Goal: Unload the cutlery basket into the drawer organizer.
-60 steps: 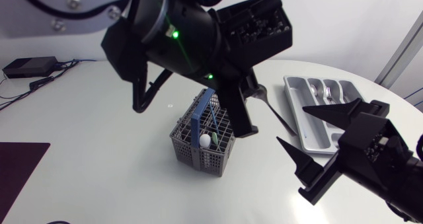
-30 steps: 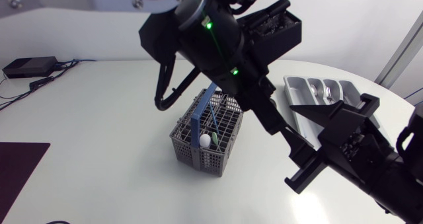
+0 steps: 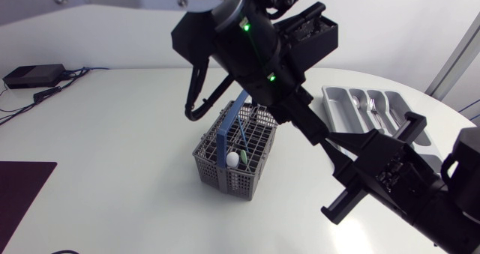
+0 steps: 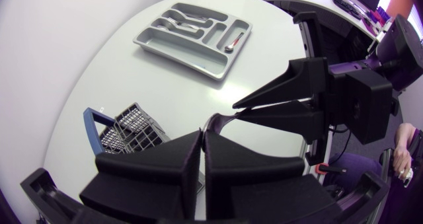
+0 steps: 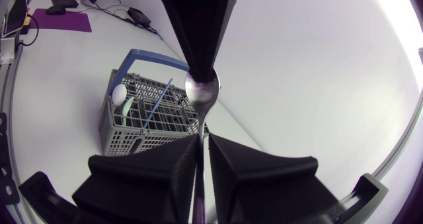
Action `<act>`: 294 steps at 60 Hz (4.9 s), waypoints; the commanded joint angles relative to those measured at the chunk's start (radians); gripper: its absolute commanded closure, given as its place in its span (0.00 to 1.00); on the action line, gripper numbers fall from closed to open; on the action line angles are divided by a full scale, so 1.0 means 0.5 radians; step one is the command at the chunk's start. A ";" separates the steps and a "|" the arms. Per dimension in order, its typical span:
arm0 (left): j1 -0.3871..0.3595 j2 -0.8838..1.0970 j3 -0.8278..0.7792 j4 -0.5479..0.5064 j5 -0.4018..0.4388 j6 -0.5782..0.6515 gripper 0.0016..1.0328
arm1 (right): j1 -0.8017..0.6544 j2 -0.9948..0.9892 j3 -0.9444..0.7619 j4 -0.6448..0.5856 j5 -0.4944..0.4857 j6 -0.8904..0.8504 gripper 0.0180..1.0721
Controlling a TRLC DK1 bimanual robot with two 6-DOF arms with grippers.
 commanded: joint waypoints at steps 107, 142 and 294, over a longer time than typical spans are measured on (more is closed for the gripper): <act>0.260 -0.276 -0.659 0.320 -0.142 1.801 0.08 | -3.050 2.135 1.147 -1.106 -2.273 -2.459 0.91; 0.144 -0.092 -0.653 0.175 -0.166 2.053 0.08 | -3.011 2.611 1.549 -1.161 -1.831 -2.898 0.85; 0.079 0.295 -0.291 -0.411 -0.427 2.369 0.92 | -2.885 1.236 0.306 -1.284 -2.350 -2.754 0.13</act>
